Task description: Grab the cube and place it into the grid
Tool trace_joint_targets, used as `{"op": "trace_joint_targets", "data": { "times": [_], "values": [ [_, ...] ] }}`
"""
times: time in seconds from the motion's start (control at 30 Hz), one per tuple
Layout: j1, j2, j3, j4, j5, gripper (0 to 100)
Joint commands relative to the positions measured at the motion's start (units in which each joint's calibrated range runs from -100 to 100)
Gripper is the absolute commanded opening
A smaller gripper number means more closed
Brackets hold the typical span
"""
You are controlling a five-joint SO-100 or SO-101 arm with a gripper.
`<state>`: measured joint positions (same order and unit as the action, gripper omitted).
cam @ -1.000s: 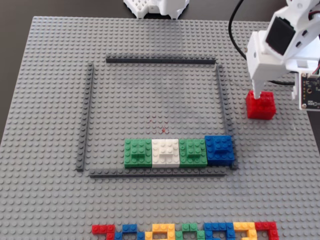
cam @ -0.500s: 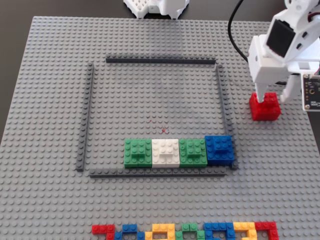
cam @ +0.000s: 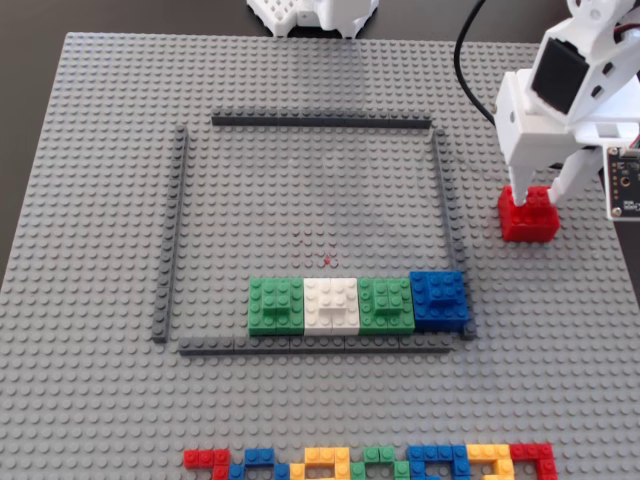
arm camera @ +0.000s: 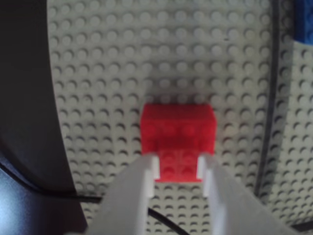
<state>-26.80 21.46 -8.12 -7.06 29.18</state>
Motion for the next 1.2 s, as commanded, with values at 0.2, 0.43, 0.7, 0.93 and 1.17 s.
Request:
{"op": "trace_joint_targets", "data": {
  "times": [0.2,0.43,0.7,0.93,1.17],
  "values": [
    [0.6,-10.7,-7.1,4.2,2.0,2],
    [0.9,-19.7,-9.1,5.9,5.5,2],
    [5.9,-29.0,-6.2,5.3,11.2,2],
    [13.7,-35.0,2.3,3.5,15.9,2],
    [22.6,-38.6,10.3,1.4,20.0,2]
  ]
}}
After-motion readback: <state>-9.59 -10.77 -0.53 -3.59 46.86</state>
